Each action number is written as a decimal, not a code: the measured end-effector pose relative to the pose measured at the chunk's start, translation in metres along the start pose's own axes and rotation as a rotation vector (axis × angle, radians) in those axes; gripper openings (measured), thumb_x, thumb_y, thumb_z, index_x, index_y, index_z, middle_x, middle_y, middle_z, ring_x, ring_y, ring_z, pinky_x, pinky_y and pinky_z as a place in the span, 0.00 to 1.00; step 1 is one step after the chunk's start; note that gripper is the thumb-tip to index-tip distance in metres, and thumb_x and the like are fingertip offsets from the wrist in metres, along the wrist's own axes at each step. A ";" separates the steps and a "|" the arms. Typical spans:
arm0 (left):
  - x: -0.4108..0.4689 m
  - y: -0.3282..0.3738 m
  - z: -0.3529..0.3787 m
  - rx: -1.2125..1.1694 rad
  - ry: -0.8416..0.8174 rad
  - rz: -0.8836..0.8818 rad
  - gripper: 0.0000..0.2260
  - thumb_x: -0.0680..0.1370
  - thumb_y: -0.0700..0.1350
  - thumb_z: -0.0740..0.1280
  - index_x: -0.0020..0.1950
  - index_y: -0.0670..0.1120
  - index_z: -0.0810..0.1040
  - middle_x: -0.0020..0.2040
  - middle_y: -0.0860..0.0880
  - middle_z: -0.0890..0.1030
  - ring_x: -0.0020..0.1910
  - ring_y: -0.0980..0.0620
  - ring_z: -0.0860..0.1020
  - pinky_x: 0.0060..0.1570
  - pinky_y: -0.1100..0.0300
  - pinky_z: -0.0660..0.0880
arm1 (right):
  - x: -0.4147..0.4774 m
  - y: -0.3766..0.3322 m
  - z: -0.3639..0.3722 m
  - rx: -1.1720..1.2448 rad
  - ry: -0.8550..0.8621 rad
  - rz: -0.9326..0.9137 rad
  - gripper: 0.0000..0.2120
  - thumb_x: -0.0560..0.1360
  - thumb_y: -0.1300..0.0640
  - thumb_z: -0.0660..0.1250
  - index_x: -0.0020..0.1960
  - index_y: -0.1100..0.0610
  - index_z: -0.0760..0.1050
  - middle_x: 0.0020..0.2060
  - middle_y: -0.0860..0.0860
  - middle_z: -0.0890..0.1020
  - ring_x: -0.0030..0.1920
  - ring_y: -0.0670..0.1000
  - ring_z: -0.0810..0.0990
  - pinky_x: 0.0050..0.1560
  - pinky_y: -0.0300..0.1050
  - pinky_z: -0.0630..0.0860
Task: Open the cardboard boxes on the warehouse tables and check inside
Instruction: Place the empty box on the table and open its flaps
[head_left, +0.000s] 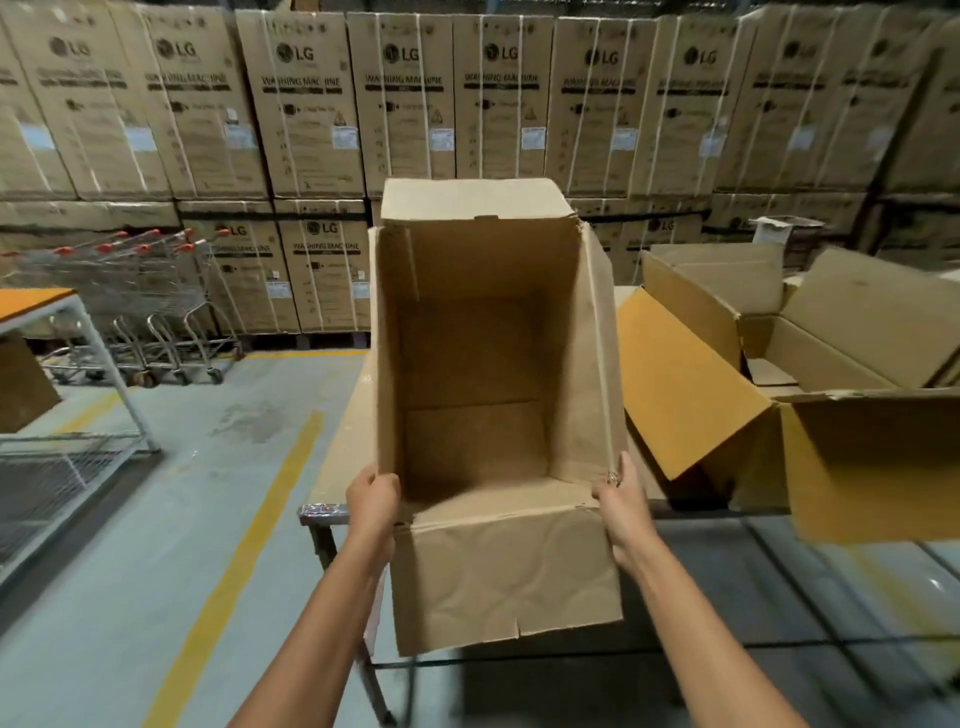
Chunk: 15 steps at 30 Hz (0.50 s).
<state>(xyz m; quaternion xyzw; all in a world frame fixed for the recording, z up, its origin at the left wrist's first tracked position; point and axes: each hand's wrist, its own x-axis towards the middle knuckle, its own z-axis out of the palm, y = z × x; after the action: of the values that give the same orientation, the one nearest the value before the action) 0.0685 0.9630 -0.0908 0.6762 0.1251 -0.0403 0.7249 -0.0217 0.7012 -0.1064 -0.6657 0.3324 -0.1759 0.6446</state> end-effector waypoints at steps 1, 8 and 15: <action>-0.014 -0.001 -0.005 -0.006 0.021 0.016 0.10 0.73 0.31 0.58 0.38 0.44 0.72 0.35 0.44 0.72 0.37 0.47 0.69 0.38 0.54 0.64 | -0.014 0.006 -0.006 -0.018 -0.015 -0.024 0.35 0.80 0.58 0.66 0.80 0.45 0.53 0.76 0.52 0.66 0.72 0.57 0.69 0.69 0.63 0.70; -0.077 -0.011 -0.040 -0.008 -0.057 0.087 0.13 0.68 0.27 0.56 0.41 0.40 0.77 0.38 0.43 0.75 0.39 0.47 0.72 0.38 0.56 0.67 | -0.099 0.021 -0.032 -0.119 0.198 -0.110 0.30 0.81 0.58 0.64 0.80 0.51 0.57 0.75 0.54 0.68 0.73 0.57 0.69 0.70 0.58 0.71; -0.121 -0.018 -0.057 -0.047 -0.076 0.150 0.19 0.72 0.26 0.53 0.44 0.44 0.78 0.40 0.46 0.79 0.42 0.47 0.74 0.41 0.56 0.69 | -0.168 0.025 -0.059 -0.117 0.311 -0.248 0.28 0.82 0.62 0.62 0.79 0.51 0.60 0.74 0.51 0.69 0.72 0.55 0.71 0.68 0.53 0.73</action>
<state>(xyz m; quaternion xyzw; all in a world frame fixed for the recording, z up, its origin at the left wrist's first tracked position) -0.0598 1.0041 -0.0829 0.6643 0.0473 -0.0085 0.7459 -0.1871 0.7711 -0.0916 -0.7027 0.3530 -0.3347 0.5192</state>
